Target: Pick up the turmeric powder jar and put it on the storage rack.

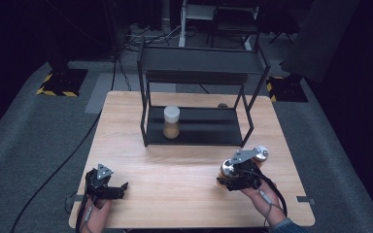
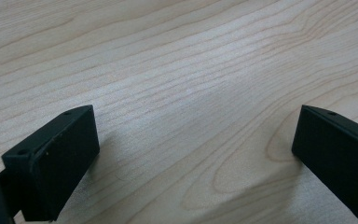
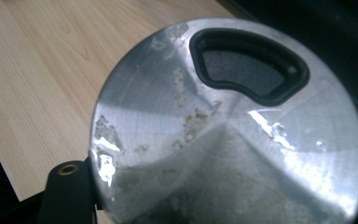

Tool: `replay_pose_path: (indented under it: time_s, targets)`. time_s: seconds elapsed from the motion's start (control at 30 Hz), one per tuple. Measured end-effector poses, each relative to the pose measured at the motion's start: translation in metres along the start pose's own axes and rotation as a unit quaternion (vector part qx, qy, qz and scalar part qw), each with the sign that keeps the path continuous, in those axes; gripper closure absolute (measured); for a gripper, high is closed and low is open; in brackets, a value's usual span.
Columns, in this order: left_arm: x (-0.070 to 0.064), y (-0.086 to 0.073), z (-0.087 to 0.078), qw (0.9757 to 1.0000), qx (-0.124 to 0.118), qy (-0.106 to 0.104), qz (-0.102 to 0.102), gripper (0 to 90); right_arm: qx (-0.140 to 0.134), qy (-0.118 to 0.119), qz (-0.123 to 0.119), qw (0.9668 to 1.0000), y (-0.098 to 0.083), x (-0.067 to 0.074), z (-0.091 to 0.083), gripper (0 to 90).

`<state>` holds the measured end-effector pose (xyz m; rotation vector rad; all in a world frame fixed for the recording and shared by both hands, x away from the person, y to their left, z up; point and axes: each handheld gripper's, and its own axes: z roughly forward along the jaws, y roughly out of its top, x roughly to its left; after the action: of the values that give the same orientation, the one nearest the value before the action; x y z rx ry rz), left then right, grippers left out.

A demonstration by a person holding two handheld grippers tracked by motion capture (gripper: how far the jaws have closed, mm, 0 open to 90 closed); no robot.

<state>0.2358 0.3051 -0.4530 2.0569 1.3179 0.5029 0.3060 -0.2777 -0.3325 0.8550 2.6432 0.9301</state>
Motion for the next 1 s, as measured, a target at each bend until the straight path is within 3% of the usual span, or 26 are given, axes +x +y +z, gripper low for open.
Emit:
replay_pose_path:
  time_s: [0.57,1.0]
  targets:
    - [0.0,0.0,0.0,1.0,0.0,0.0,0.0,0.3,0.0,-0.016,0.009,0.9998,0.062,-0.027,-0.017,30.6]
    - [0.0,0.0,0.0,1.0,0.0,0.0,0.0,0.3,-0.002,-0.035,0.013,0.9993,0.105,-0.046,-0.006,30.6]
